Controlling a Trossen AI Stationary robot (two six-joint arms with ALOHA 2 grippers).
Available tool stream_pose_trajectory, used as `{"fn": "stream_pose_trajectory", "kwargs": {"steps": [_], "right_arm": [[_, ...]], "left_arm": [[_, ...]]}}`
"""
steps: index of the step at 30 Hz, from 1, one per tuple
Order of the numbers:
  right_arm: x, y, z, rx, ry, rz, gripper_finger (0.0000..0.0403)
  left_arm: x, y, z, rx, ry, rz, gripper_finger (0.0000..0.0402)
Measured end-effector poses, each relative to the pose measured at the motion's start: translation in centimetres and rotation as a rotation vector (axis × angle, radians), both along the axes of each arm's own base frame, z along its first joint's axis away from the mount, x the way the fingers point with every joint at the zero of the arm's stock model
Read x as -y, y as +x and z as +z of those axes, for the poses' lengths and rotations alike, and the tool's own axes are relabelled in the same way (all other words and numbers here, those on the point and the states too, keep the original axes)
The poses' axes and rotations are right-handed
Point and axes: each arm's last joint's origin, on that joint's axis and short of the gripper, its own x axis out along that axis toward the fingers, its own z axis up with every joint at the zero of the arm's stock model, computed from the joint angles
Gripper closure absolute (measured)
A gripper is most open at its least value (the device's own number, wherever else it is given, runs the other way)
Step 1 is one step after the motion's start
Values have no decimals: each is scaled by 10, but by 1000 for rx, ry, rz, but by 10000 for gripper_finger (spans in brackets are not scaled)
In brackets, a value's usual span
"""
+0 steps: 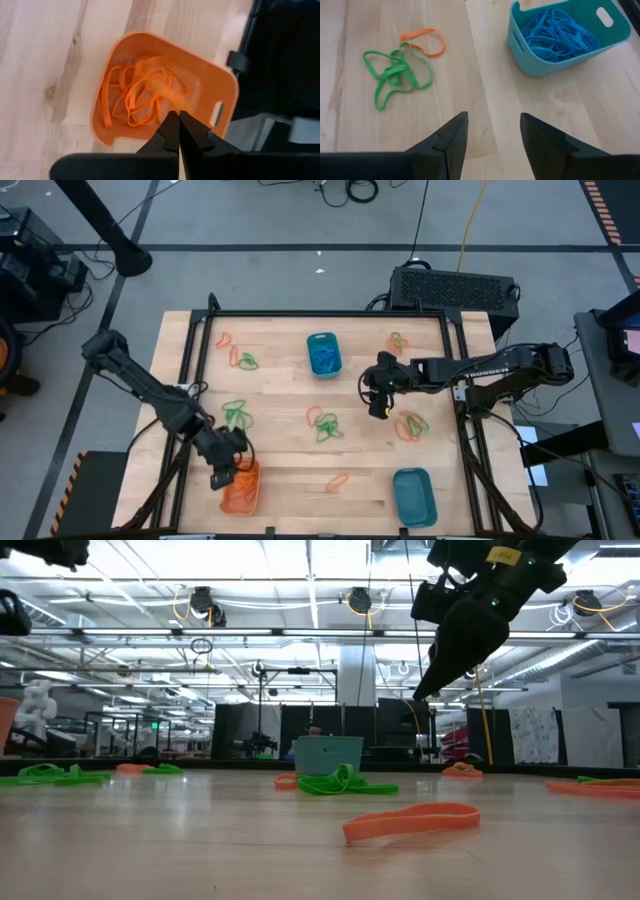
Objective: Sort rubber bands into baskets
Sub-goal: Put the orange rubber band into the orange bin
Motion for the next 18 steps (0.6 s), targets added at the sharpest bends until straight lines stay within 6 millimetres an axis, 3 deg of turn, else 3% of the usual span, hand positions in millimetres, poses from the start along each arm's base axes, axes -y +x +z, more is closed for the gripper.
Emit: {"fn": "stream_pose_trajectory", "kwargs": {"steps": [8, 18], "right_arm": [[0, 0, 0, 0, 0, 1, 230], [0, 1, 0, 7, 0, 1, 230]], "left_arm": [[12, 8, -27, -91, 87, -45, 398], [14, 11, -41, -171, 126, -45, 325]]}}
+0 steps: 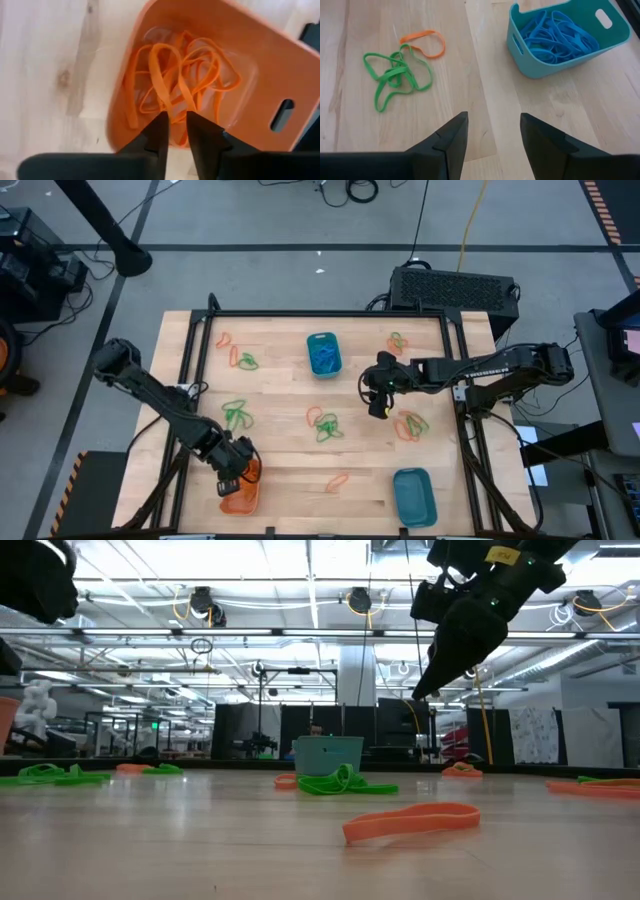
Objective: Sort rubber bands into baskets
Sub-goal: Put the orange rubber band into the orange bin
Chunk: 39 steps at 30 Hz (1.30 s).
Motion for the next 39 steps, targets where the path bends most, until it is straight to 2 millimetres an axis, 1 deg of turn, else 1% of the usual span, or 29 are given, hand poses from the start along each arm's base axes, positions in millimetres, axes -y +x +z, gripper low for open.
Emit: {"fn": "stream_pose_trajectory", "kwargs": {"steps": [4, 7, 11, 19, 25, 27, 31, 33, 39], "right_arm": [[0, 0, 0, 7, -1, 1, 230], [0, 0, 0, 6, -3, 3, 230], [0, 0, 0, 6, -3, 3, 230], [0, 1, 1, 19, -4, 3, 230], [0, 1, 1, 17, -9, 8, 230], [0, 1, 1, 16, -13, 13, 230], [0, 2, 2, 20, -21, 22, 230], [0, 2, 2, 24, -22, 22, 230], [0, 2, 2, 24, -22, 22, 230]], "left_arm": [[-4, -1, -1, -33, 21, 8, 295], [-7, 1, 0, -42, -2, 18, 281], [-15, 3, 8, -37, -60, 34, 279], [-29, 4, 34, 82, -117, 47, 279], [-31, 3, 36, 91, -114, 48, 279], [-35, 4, 36, 101, -86, 54, 279], [-52, 7, 40, 210, 88, 152, 279], [-63, 11, 42, 250, 137, 153, 279], [-108, 25, 44, 304, 268, 152, 279]]}}
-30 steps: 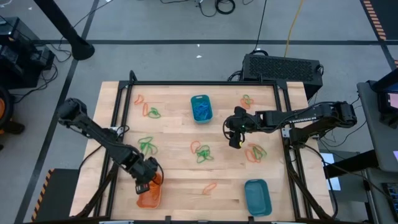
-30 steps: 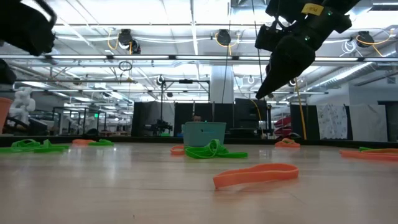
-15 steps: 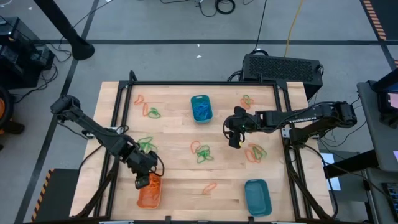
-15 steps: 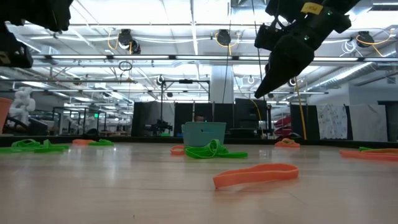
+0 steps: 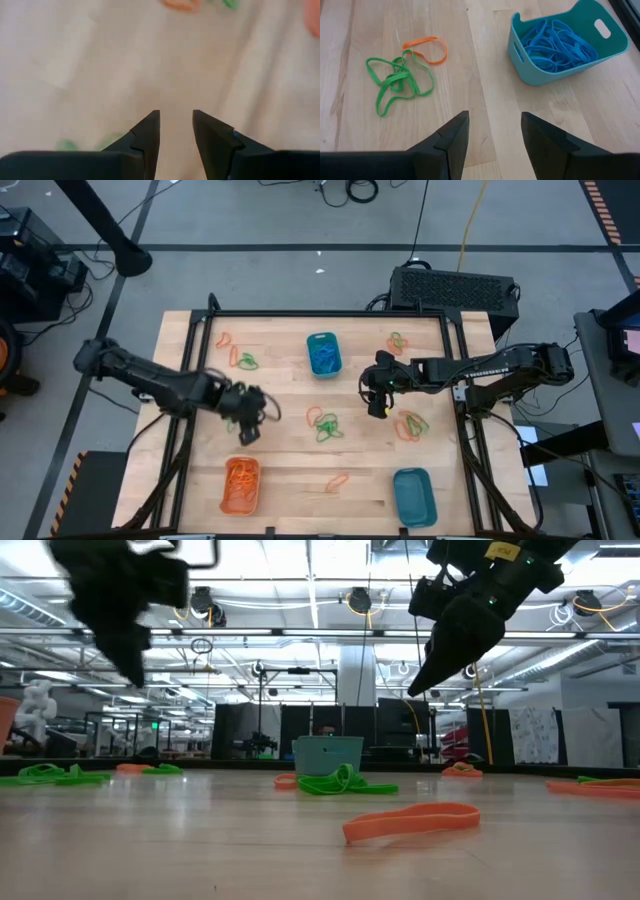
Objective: Sort rubber bands into baskets
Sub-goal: Put the orange rubber band into the orange bin
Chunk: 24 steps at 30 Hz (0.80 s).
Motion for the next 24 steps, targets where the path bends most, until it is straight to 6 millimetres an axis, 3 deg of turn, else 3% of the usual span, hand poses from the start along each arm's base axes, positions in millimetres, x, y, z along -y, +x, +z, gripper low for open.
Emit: {"fn": "stream_pose_trajectory", "kwargs": {"steps": [5, 12, 17, 21, 24], "right_arm": [[0, 0, 0, -3, -11, 0, 230], [16, -2, 1, -9, -114, -124, 230], [48, -15, 0, -94, -216, -308, 230], [86, -35, -8, -213, -154, -459, 230], [112, -48, -14, -239, -58, -536, 230]], "left_arm": [[-40, 6, 0, 8, 100, 35, 279], [-84, 24, 14, 238, 254, 11, 279], [-111, 33, 29, 399, 440, -25, 279], [-127, 36, 39, 546, 516, -58, 279], [-133, 34, 36, 618, 474, -111, 279]]}}
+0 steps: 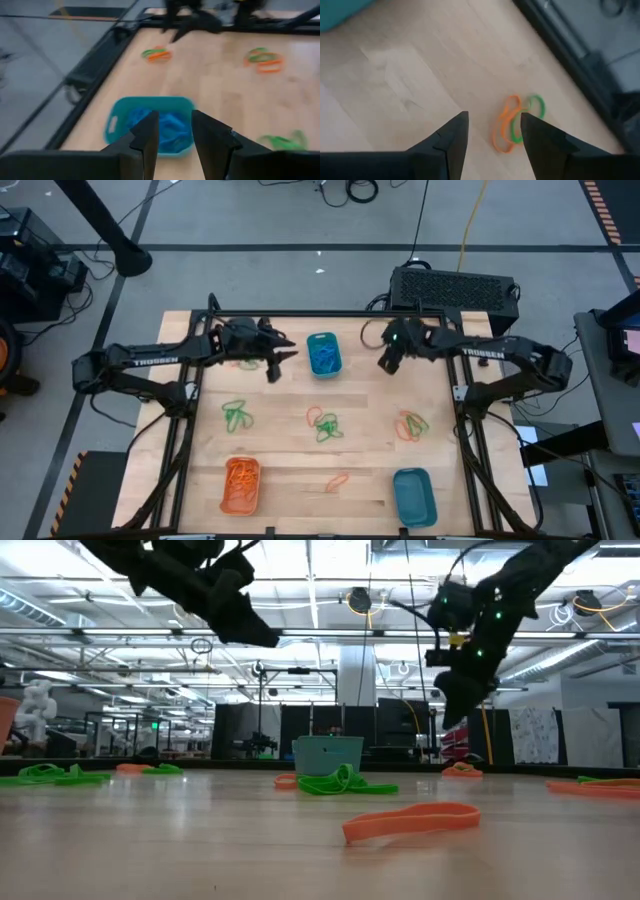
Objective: Sort rubber bands into baskets
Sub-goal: Put the orange rubber band into the orange bin
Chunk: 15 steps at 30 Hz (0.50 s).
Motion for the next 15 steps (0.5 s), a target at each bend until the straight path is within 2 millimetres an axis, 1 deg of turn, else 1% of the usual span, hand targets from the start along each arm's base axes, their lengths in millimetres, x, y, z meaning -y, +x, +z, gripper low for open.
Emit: {"fn": "stream_pose_trajectory", "kwargs": {"steps": [3, 6, 7, 11, 15], "right_arm": [[13, -7, -3, 47, 80, -36, 230], [22, -8, -8, 44, 89, -70, 230], [25, -7, -11, 52, 92, -91, 230], [36, -7, -24, 37, 123, -153, 230], [45, -7, -36, 10, 139, -174, 230]], "left_arm": [[-1, -1, -5, 27, -23, -83, 279], [-1, -7, -21, 63, -37, -164, 279], [-1, -10, -27, 105, -51, -177, 279], [4, -22, -42, 379, -66, -180, 279], [13, -33, -48, 549, -105, -196, 279]]}}
